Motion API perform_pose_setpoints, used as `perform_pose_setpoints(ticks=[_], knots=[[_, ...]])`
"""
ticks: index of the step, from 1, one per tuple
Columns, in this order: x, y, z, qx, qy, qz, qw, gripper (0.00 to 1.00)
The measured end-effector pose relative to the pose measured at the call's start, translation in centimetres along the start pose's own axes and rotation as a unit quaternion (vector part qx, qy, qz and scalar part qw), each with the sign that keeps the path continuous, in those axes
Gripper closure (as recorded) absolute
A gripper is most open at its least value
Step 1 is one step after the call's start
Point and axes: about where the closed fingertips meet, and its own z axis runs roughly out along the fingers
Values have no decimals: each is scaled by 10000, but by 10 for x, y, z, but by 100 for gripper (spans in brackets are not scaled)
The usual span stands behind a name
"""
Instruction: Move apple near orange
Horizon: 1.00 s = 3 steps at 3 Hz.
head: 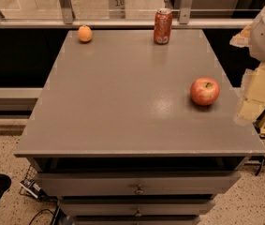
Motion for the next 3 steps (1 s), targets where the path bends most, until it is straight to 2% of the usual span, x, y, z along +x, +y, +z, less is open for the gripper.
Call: perform_pose_setpoints(ticks=[1, 2, 3], knots=[[0, -1, -1, 31, -46, 33, 10000, 0], [-1, -10, 14, 77, -576, 291, 9979, 0], [8, -34, 52, 143, -1598, 823, 9836, 0]])
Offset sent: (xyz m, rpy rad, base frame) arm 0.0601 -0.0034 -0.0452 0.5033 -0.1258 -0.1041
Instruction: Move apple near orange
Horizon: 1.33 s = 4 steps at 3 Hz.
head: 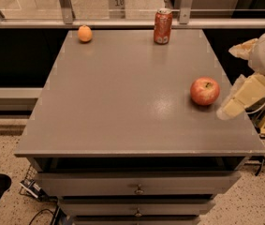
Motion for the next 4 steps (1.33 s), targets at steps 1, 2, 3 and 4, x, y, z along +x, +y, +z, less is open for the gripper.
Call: perform_pose_setpoints(ticks=[1, 2, 3, 4], knots=[[3, -18, 20, 78, -906, 400, 9950, 0], [11, -26, 32, 121, -1657, 726, 9834, 0], [19, -24, 43, 152, -2173, 942, 9714, 0], [26, -19, 59, 184, -2537, 1097, 9609, 0]])
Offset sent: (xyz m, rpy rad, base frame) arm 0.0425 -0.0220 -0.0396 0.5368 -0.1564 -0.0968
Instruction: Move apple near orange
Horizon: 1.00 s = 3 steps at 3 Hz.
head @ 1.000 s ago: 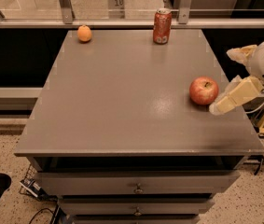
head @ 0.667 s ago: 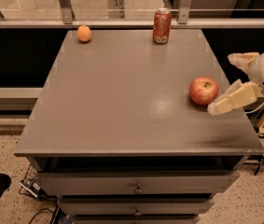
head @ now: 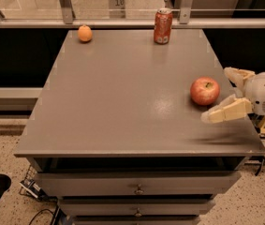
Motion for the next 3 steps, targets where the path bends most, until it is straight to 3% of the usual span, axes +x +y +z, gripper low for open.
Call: perform_pose_setpoints(ticks=[1, 2, 3], knots=[[11, 0, 13, 74, -245, 109, 9996, 0], [15, -4, 26, 159, -412, 281, 9986, 19], [14, -4, 27, 144, -407, 264, 9987, 41]])
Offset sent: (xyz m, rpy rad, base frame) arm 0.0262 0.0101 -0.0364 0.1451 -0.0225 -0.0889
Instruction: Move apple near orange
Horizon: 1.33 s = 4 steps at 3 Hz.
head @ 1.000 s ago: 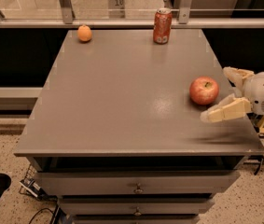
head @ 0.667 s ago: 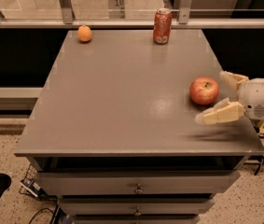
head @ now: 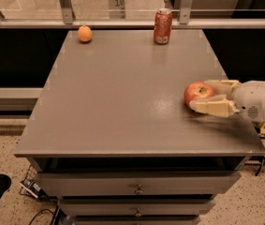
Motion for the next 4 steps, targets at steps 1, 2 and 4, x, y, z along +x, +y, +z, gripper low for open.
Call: perform_pose_setpoints(ticks=[1, 2, 4], knots=[[-1, 1, 2, -19, -2, -8, 10000, 64], [-2, 3, 4, -39, -3, -17, 10000, 88], [-9, 4, 7, -64, 20, 1, 10000, 100]])
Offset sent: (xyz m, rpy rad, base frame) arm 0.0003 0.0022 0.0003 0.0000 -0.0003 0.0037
